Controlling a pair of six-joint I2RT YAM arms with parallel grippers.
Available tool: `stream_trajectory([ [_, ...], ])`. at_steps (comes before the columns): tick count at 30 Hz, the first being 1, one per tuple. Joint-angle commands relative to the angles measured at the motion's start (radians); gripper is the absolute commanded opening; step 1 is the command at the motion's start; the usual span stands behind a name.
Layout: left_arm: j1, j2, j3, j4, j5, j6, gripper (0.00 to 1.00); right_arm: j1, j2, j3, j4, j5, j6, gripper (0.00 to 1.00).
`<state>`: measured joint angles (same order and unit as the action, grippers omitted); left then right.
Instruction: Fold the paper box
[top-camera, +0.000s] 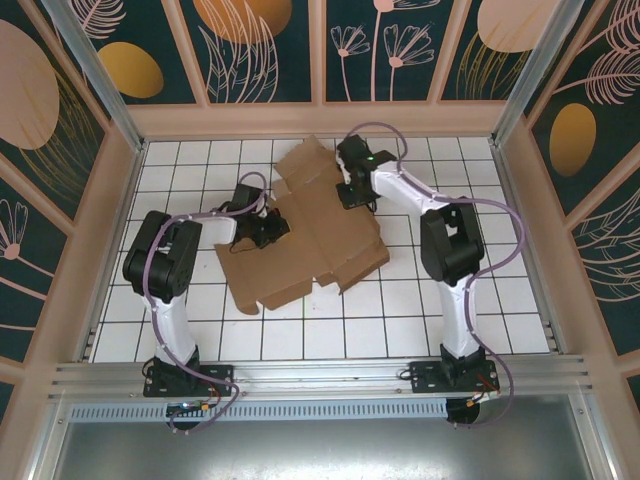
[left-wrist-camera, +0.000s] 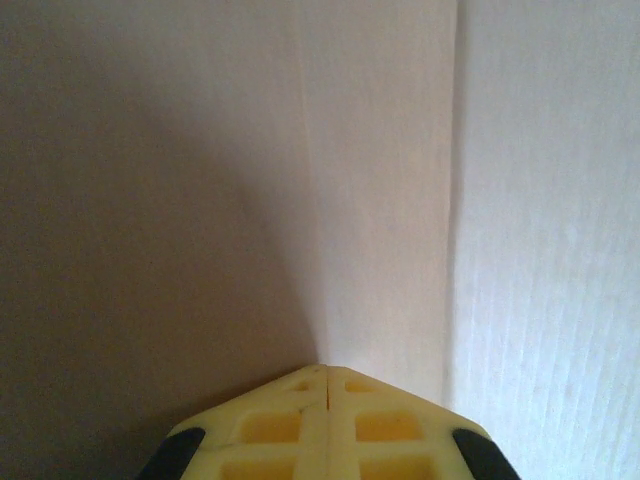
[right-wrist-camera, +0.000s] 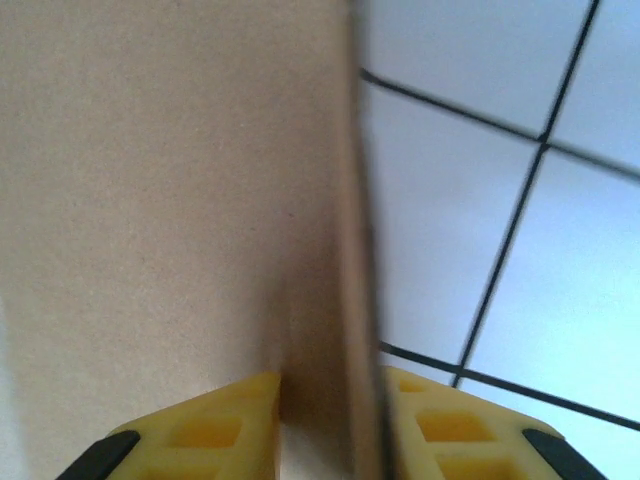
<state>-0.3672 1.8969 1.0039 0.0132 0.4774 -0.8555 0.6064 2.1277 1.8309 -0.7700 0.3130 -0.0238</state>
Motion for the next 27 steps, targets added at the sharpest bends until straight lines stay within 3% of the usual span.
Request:
stream_trajectory([
  [1, 0.025, -0.116, -0.017, -0.065, -0.036, -0.020, 0.00, 0.038, 0.035, 0.040, -0.043, 0.351, -0.066, 0.29],
  [8, 0.092, -0.270, -0.160, -0.067, -0.080, -0.037, 0.00, 0.131, 0.027, 0.020, 0.110, 0.600, -0.298, 0.29],
  [16, 0.135, -0.317, -0.199, -0.058, -0.083, -0.054, 0.00, 0.240, 0.054, -0.079, 0.419, 0.760, -0.646, 0.32],
  [21, 0.173, -0.392, -0.192, -0.023, -0.063, -0.050, 0.00, 0.279, 0.007, -0.310, 0.838, 0.773, -0.904, 0.34],
  [25, 0.278, -0.460, -0.263, 0.133, 0.067, -0.153, 0.00, 0.288, -0.063, -0.503, 1.228, 0.747, -1.086, 0.32],
  [27, 0.307, -0.481, -0.280, 0.199, 0.093, -0.188, 0.00, 0.288, -0.084, -0.555, 1.327, 0.728, -1.126, 0.32],
])
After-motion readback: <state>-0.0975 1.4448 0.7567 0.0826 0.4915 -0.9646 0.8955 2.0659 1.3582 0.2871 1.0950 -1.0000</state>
